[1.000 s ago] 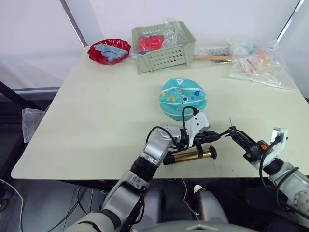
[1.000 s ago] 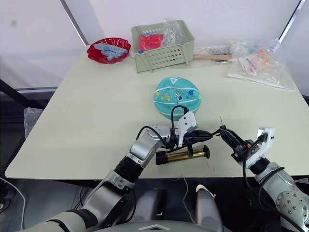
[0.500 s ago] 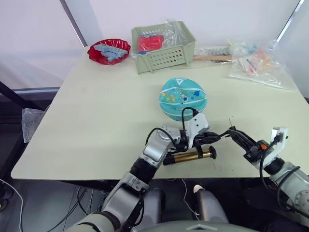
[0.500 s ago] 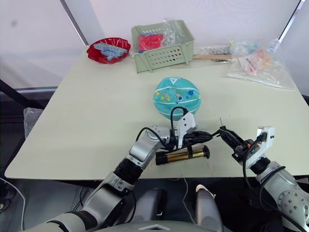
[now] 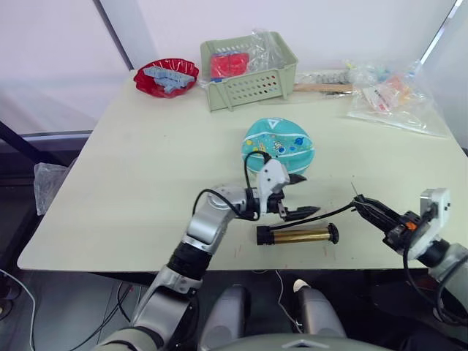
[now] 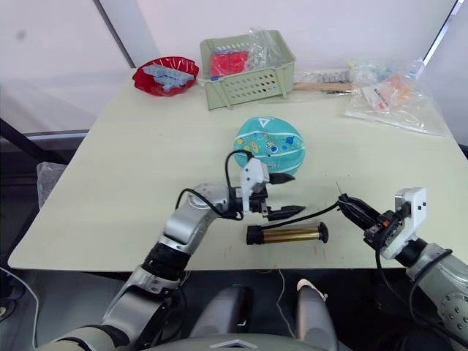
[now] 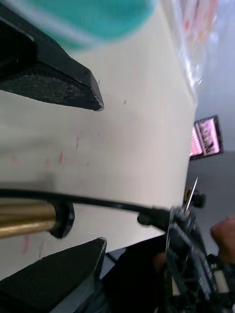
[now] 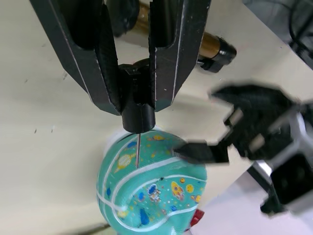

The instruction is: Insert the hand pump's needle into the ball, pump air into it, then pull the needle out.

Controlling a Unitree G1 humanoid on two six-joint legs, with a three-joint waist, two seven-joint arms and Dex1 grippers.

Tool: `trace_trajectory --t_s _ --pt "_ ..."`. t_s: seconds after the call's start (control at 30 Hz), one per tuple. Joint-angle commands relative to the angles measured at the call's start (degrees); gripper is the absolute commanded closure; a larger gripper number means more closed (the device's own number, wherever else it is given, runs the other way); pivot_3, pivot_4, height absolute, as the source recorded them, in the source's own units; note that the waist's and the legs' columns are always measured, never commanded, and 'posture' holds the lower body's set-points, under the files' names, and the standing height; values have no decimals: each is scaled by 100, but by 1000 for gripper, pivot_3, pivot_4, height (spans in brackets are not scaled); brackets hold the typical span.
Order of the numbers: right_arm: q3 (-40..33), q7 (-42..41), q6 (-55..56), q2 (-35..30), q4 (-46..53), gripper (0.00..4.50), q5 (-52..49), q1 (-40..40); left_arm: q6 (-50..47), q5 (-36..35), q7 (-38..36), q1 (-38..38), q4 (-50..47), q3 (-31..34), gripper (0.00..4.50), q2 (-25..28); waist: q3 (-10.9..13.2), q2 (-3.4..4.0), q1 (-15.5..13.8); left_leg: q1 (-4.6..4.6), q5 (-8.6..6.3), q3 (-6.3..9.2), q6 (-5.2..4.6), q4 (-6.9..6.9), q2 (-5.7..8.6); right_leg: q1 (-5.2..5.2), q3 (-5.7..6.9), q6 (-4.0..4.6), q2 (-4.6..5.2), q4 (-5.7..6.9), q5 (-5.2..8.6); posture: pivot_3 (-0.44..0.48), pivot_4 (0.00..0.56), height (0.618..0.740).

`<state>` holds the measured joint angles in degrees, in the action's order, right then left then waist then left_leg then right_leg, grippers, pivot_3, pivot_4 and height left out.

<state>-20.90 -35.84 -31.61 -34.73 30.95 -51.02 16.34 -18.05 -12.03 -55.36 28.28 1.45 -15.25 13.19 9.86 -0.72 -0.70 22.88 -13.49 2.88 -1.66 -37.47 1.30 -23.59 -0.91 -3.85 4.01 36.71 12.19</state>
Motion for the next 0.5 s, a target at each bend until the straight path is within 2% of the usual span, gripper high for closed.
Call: trace_trajectory --t_s 0.03,0.27,0.5 --pt "-300 -641 816 -92 163 4199 469 138 -33 -272 111 25 -495 489 29 286 0 0 8 -1 0 0 0 0 -1 0 1 -1 -1 0 0 0 150 737" --pt "-460 -1287 1709 26 -108 4199 887 167 -329 -284 628 350 -443 997 29 652 3 -6 -10 -2 0 0 0 -1 -1 2 1 -2 0 0 0 0 150 737" --pt "-382 -1588 2229 174 -315 4199 1136 271 -399 -208 902 998 241 1287 29 866 5 -9 -2 -3 0 0 1 -1 1 1 2 0 -1 1 -1 0 150 737"
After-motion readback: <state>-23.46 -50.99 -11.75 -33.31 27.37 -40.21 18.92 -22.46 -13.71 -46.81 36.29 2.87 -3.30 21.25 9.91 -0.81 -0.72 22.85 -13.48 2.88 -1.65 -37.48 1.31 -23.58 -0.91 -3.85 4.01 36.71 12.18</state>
